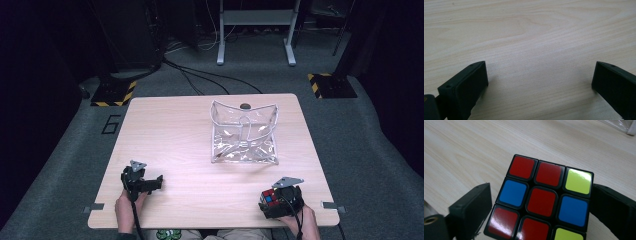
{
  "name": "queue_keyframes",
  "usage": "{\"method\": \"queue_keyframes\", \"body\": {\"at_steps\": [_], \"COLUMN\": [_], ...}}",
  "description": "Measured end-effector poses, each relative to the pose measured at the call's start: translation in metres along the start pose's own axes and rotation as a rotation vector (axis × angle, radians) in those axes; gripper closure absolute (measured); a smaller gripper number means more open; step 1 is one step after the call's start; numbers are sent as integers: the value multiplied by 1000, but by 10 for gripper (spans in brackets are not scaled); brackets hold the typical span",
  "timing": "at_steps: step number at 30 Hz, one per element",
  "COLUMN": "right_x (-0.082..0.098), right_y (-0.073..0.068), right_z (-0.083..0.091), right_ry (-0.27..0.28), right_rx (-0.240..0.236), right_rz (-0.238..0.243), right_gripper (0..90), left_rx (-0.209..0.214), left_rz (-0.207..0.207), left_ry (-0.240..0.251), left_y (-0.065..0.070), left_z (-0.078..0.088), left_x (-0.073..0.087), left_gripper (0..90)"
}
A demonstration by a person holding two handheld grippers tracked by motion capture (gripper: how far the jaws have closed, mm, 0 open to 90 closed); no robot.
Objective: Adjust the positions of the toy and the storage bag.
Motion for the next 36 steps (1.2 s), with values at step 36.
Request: {"method": "queue_keyframes", "body": {"at_steps": [36], "right_x": [-15], "right_y": [8], "right_z": [10], "right_ry": [114], "right_rx": [57], "right_rz": [19], "right_gripper": [333], "left_rx": [0], "left_rz": [0], "left_ry": [0], "left_y": [0], "left_z": [0], "left_x": [0], "left_gripper": [3]}}
Point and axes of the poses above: each handheld gripper's, and its own axes: z roughly backward along the jaws, x roughly out of its underside, y roughly to its right, the point moved 2 cm from there along -z, roughly forward along the jaws
